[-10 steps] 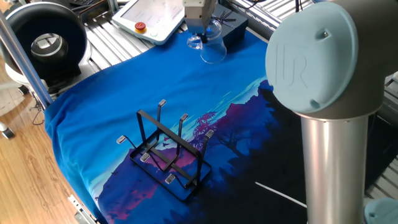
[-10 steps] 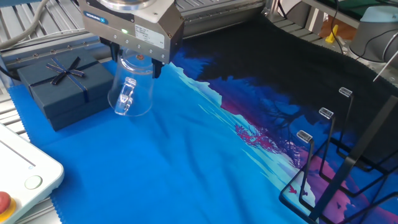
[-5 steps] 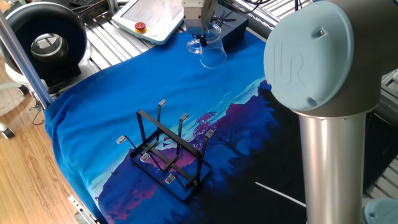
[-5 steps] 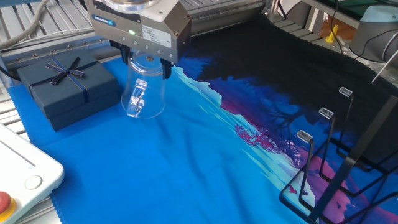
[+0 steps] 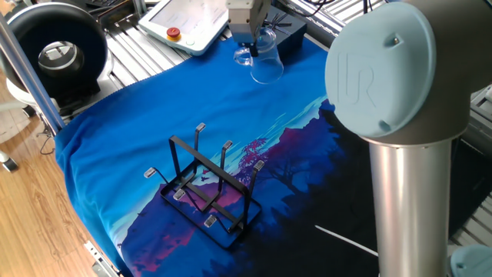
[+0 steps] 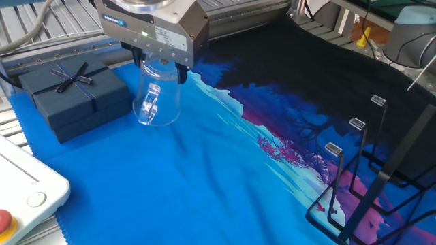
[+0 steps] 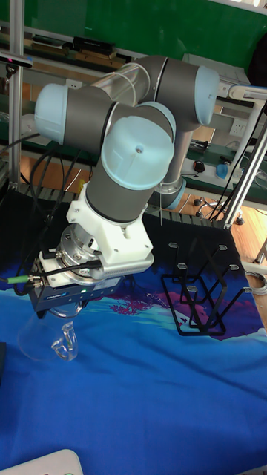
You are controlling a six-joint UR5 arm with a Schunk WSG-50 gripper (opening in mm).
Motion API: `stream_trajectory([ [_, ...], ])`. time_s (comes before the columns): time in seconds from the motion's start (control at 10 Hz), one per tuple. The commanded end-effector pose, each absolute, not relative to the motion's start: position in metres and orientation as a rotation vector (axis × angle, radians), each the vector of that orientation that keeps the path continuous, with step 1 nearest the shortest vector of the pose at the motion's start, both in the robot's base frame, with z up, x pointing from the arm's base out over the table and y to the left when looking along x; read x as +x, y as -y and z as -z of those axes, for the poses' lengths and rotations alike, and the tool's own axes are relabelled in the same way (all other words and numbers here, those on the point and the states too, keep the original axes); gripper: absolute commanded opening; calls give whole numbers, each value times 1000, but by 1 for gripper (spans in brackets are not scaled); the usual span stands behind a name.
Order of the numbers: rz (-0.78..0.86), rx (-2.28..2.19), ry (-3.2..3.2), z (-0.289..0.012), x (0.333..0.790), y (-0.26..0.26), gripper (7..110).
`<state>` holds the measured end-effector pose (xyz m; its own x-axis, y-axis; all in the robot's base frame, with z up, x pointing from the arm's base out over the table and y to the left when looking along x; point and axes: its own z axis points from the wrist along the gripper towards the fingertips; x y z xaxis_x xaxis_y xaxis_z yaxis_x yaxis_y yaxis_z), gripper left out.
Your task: Take the cup off the cup rack
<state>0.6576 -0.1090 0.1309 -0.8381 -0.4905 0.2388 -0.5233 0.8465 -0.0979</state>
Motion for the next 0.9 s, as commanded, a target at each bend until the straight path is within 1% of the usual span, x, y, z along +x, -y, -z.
stream_trajectory([
  [0.0,-202,720,2799,-133,646,106,44],
  [0.2,-153,609,2819,-133,640,97,44],
  [0.3,-164,576,2837,-132,643,97,44],
  [0.4,-220,551,2816,-135,640,107,44],
  [0.5,-252,533,2812,-136,639,112,22],
  [0.8,-224,633,2788,-136,639,110,22],
])
